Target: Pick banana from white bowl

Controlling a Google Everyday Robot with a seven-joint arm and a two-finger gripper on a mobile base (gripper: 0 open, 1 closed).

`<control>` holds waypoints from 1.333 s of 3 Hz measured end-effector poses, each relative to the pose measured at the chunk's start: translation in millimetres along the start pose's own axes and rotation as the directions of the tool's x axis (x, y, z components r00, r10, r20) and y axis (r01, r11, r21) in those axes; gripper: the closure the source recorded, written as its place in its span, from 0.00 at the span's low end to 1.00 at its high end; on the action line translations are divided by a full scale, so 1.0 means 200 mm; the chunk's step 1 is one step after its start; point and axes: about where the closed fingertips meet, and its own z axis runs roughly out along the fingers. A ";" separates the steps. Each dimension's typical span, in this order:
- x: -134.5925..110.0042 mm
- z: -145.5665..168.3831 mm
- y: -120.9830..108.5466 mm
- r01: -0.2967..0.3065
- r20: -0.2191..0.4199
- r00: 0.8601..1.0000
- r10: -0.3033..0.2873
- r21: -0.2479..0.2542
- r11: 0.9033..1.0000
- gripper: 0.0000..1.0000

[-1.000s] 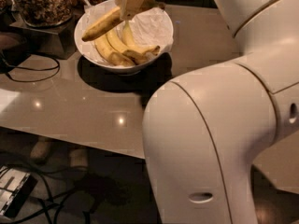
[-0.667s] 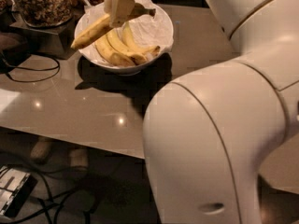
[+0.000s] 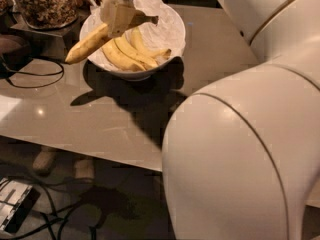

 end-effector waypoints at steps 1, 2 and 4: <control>0.00 0.02 0.02 -0.005 0.011 1.000 0.005 -0.012 1.000 1.00; -0.05 0.03 0.10 -0.027 0.032 0.999 0.028 -0.021 0.999 1.00; -0.24 0.07 0.30 -0.030 0.038 0.999 0.033 -0.074 0.997 1.00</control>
Offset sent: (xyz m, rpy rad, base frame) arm -0.0590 0.0025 -0.0307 0.0331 0.0990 -0.0120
